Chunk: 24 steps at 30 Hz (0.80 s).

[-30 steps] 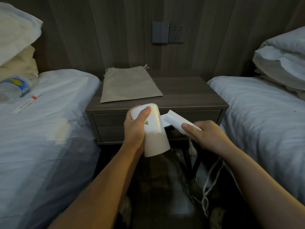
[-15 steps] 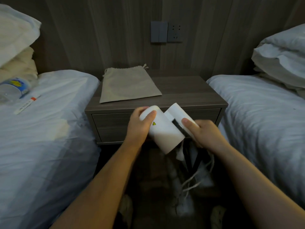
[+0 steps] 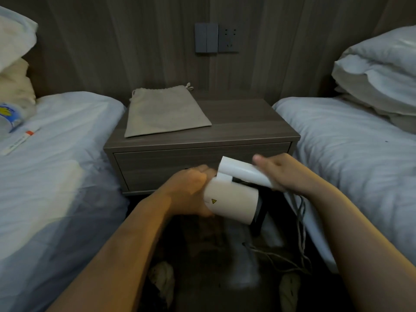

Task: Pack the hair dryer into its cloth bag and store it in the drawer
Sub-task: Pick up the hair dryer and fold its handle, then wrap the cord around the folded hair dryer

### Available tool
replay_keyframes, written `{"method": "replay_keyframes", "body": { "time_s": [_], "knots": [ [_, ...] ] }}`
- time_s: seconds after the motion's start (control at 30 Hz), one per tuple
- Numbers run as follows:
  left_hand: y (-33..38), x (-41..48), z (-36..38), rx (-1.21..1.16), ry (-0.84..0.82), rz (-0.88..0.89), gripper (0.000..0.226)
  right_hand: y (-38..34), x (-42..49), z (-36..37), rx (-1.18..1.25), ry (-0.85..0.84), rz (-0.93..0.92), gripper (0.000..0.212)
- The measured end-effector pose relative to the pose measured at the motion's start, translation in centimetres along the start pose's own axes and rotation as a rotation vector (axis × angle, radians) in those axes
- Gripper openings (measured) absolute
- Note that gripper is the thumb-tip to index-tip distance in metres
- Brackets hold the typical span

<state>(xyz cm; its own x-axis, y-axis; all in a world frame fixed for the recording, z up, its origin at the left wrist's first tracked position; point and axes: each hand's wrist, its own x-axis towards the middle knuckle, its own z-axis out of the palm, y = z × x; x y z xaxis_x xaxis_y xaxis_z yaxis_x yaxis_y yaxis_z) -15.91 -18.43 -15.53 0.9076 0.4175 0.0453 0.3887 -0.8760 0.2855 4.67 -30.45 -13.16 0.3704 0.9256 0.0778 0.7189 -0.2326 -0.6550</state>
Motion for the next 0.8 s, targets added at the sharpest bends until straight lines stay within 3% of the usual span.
{"method": "replay_keyframes", "body": {
  "time_s": [0.13,0.33,0.47,0.6,0.73,0.8],
  "knots": [
    [-0.1,-0.2,-0.9,-0.135,0.055,-0.034,0.071,1.9,0.0,-2.0,0.203,0.008,0.160,0.076],
    [0.1,-0.5,-2.4,-0.201,0.195,-0.210,0.078,3.3,0.7,-1.4,0.583,0.026,0.153,0.056],
    [0.3,-0.3,-1.9,-0.520,0.180,-0.301,0.065,3.4,1.4,-0.3,0.698,0.133,0.131,0.034],
    [0.7,0.3,-1.8,-0.749,0.308,-0.351,0.050,3.4,1.6,1.2,0.260,0.216,0.100,0.028],
    [0.9,0.6,-2.1,-0.973,0.402,-0.445,0.046,2.6,1.2,3.4,-0.011,-0.031,0.152,0.028],
    [0.8,0.5,-2.3,-0.987,0.430,-0.487,0.041,1.9,1.1,4.0,-0.040,-0.042,0.166,0.030]
  ]
}}
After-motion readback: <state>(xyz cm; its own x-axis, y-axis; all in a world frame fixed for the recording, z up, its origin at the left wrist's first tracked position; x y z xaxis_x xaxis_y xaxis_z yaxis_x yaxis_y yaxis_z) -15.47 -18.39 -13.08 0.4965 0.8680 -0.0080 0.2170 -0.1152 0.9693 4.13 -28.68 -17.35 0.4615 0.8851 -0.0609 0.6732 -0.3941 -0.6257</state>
